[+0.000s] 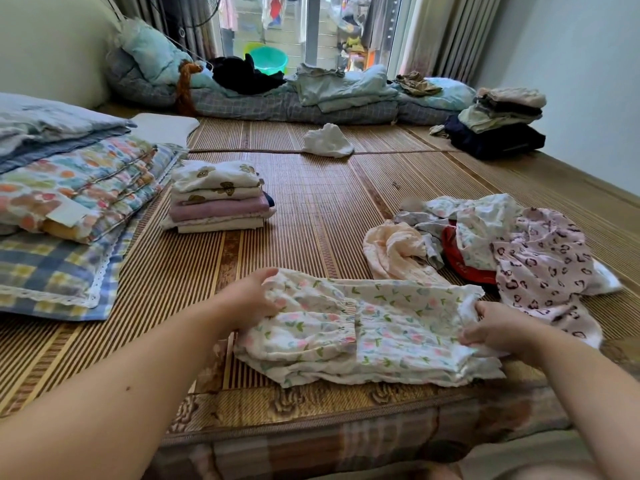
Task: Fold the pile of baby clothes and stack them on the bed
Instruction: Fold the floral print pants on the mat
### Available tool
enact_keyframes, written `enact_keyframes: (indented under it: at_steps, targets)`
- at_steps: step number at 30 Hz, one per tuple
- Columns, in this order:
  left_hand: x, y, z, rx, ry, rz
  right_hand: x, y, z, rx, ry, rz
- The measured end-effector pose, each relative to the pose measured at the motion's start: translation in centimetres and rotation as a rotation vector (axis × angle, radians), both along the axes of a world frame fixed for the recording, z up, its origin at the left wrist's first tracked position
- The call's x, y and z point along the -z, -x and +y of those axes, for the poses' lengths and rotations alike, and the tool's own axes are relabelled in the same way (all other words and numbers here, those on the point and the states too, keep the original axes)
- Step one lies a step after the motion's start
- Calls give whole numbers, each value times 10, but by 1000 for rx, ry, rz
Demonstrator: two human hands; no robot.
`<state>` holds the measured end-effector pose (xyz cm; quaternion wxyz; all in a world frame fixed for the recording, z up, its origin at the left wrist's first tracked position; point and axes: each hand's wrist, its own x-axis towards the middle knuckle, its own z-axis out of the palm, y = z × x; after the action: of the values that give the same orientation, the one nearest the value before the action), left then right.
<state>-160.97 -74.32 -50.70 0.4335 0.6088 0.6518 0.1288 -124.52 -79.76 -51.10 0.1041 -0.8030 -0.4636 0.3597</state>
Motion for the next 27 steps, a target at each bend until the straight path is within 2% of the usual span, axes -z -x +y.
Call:
enact_keyframes:
  at_steps: [3,5,9,11,15,17,21,25,27]
  targets:
    - [-10,22,-1,-19,99,-173,-9,8,-1,94,7,333]
    - [-17,43,-2,-38,125,-219,-14,17,-1,87,-5,534]
    - [-33,87,-6,-128,73,-221,-9,52,1,8,-50,739]
    - [-41,106,-9,-180,41,-241,5,76,3,-27,-68,720]
    - [-58,116,-15,-252,16,-260,25,113,6,-123,-125,488]
    - [-67,103,-18,-247,4,-327,24,120,7,-136,-144,431]
    - [-83,44,-24,-113,-15,-564,18,121,4,-113,-120,464]
    - [-80,-16,-26,141,151,-780,15,119,1,-63,-95,565]
    - [-76,-26,-24,216,135,-817,10,117,1,-49,-66,574]
